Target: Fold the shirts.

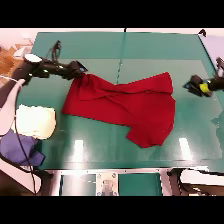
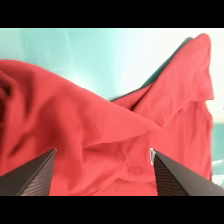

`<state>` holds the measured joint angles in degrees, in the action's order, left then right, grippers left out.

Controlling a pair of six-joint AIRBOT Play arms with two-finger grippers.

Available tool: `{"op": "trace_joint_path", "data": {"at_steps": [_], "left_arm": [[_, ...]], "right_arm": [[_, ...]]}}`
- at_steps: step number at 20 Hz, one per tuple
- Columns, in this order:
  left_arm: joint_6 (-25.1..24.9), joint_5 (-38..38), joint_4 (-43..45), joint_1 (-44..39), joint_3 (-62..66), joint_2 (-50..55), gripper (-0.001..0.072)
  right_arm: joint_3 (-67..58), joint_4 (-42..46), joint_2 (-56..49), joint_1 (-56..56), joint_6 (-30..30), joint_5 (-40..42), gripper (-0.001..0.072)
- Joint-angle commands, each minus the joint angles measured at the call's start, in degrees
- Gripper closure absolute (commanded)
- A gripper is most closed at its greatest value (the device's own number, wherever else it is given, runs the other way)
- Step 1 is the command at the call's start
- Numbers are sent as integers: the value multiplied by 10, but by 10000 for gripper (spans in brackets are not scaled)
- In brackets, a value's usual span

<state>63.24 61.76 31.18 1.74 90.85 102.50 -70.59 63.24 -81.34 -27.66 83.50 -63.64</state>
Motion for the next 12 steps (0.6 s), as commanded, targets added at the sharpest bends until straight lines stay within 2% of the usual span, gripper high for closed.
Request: {"op": "trace_joint_path", "data": {"at_steps": [1, 5, 7, 9, 12], "left_arm": [[17, 114, 9, 63, 31, 3, 38], [27, 141, 39, 89, 31, 3, 37], [27, 141, 40, 87, 31, 3, 38], [27, 132, 40, 85, 31, 3, 38], [28, 131, 40, 85, 31, 3, 37]], "right_arm": [[85, 14, 57, -83, 5, -94, 351], [240, 10, 85, -110, 4, -88, 350], [303, -31, 85, -105, -19, -46, 351], [346, -81, 85, -94, -42, 3, 355], [356, -118, 72, -68, -62, 27, 360]]}}
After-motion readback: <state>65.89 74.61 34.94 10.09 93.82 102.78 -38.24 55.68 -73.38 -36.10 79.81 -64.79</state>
